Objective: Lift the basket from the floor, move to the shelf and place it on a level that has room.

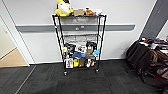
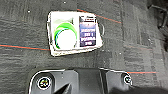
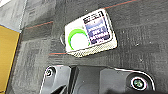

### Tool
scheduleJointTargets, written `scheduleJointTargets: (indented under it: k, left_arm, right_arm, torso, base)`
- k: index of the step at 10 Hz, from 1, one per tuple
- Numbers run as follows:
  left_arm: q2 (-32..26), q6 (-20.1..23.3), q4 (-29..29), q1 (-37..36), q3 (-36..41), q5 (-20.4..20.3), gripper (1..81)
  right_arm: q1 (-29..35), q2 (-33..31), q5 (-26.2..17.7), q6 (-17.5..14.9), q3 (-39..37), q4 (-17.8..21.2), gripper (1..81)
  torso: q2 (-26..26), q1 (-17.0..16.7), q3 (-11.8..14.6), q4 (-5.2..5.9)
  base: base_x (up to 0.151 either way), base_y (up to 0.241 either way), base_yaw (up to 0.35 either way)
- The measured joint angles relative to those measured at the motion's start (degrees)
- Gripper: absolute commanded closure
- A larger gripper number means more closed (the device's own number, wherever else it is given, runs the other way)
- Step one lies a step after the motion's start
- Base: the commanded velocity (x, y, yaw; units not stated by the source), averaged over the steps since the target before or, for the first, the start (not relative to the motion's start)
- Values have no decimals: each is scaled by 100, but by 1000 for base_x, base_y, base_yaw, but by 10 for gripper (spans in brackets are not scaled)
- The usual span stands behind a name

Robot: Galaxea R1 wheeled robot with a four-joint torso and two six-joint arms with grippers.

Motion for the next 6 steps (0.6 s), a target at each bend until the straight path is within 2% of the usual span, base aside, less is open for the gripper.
scheduleJointTargets:
  k: [4, 6]
  left_arm:
    - [-33, -22, -89, 13, 0, 37, 10]
    - [-90, -27, -249, 48, -2, 32, 10]
  right_arm:
    - [12, 2, 0, 0, 0, 0, 10]
    - [11, 44, -6, 0, -2, 0, 10]
  torso:
    - [-85, 50, 0, 0]
    - [-413, 254, 0, 0]
  base:
    - [0, 0, 0]
    - [0, 0, 0]
